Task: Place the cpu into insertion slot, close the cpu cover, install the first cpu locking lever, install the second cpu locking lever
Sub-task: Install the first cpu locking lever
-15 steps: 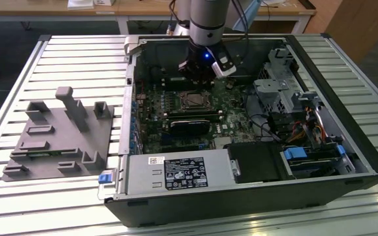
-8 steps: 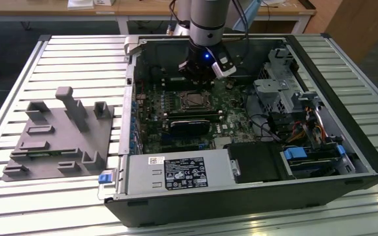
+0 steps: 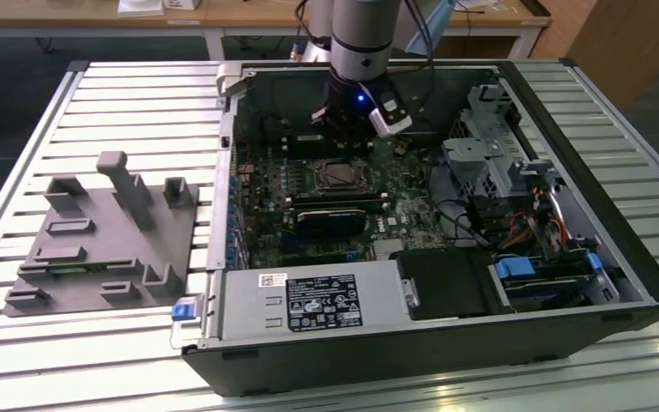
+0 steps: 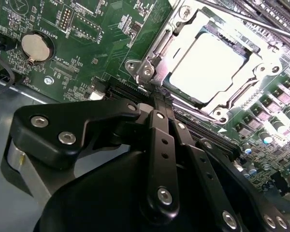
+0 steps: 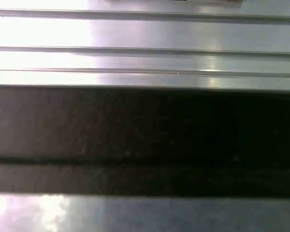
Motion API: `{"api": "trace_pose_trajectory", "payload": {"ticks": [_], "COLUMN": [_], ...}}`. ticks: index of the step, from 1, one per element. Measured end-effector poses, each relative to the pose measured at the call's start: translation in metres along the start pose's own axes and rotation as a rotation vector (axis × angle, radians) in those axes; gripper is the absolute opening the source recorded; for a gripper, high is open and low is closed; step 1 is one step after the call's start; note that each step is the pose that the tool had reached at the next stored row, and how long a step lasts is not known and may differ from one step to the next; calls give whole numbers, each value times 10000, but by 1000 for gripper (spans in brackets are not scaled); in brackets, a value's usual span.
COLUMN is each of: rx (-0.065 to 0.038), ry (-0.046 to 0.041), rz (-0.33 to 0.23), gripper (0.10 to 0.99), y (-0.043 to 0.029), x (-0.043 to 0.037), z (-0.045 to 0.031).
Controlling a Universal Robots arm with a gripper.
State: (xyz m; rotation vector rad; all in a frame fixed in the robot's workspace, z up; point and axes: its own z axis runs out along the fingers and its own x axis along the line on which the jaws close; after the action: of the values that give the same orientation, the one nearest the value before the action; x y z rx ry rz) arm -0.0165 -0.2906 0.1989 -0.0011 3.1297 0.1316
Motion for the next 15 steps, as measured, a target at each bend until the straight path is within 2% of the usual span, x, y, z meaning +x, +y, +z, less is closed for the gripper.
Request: {"api": "trace_pose_trajectory", "payload": {"ticks": [10,15], "rx": [4,4], "ry": [-3,-3], "rz": [0,0], "gripper": [106,106], "y": [-1,8], "x": [-2,-3], "z": [30,-70]}}
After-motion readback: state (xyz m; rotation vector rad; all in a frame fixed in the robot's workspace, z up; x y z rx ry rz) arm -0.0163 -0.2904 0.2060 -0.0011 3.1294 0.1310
